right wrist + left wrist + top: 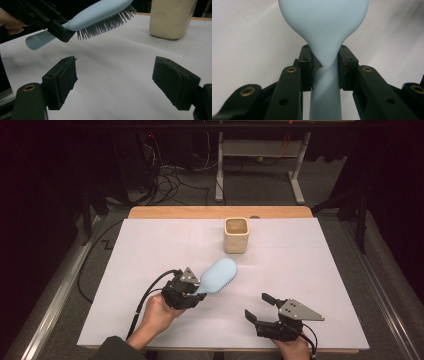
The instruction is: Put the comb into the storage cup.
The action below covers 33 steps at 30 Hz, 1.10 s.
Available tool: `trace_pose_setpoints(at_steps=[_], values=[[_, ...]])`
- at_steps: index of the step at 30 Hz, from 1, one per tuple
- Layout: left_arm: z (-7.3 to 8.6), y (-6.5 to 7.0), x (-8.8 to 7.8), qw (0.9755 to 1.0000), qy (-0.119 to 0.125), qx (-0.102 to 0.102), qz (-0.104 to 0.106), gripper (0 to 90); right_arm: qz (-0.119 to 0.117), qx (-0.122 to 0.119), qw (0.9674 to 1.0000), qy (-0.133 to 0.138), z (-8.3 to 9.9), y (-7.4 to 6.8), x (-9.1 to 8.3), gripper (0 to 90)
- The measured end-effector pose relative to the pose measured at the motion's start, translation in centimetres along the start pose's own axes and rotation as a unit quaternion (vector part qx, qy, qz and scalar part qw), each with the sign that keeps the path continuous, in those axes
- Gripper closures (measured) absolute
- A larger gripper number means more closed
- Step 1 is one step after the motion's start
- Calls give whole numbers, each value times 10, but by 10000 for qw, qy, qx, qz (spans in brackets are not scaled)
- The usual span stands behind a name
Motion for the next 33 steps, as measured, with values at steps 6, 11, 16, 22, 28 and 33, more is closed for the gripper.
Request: trace_pose_setpoints(at_steps=[6, 11, 16, 22, 28, 33], values=[[-1, 3, -1, 10000, 23, 43, 8, 694, -93, -40, 9999, -22, -1, -5, 8, 202], [-3, 6, -2, 10000, 57, 77, 3, 694, -192, -14, 9998, -84, -1, -8, 16, 199], [-5, 10, 2, 9999, 71, 105, 49, 694, -198, 21, 9998, -69, -4, -9, 21, 195], [-8, 16, 4, 9998, 76, 188, 45, 694, -250, 120, 9996, -107, -6, -9, 28, 193], [-9, 20, 6, 9997, 69, 233, 66, 694, -298, 190, 9993, -99, -8, -8, 33, 190], [-10, 24, 10, 9996, 56, 255, 93, 694, -319, 307, 9990, -73, -11, -4, 35, 185]])
Point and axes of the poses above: each handheld gripper's, and its own axes: x roughly forward along the jaws, z roughly out of its underside, y roughly to its right, the point moved 1 cm from there along x, roughly forward along the jaws, and after that the axes turned 7 degrees about -x, right-handed, at the moved point
